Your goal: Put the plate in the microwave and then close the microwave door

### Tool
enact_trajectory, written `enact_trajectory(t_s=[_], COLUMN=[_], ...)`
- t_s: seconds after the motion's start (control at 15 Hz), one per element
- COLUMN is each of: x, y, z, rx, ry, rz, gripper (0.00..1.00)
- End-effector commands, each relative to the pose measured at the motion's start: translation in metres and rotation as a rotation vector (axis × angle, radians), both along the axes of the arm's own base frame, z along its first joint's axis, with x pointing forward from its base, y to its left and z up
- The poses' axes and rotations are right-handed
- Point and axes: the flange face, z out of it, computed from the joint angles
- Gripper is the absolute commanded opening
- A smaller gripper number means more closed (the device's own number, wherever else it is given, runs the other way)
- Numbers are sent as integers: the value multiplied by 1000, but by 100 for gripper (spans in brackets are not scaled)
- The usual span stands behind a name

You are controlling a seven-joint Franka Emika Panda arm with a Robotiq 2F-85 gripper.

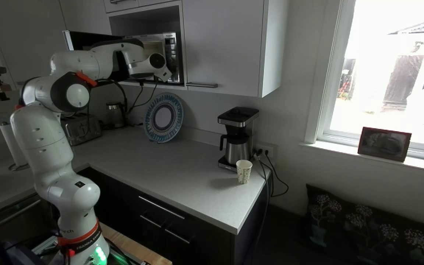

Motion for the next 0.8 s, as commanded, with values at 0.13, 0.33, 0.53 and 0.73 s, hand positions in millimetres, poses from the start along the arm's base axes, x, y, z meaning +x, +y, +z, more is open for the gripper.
enact_trajectory(t_s=[0.13,0.33,0.53,0.73], x=[17,18,17,10], y=[11,14,16,14], z=[9,14,22,28], rx=[-42,-43,-48,-60], ry=[3,5,-15,-32], rz=[-29,-38,-40,-20], gripper=[9,40,62,86])
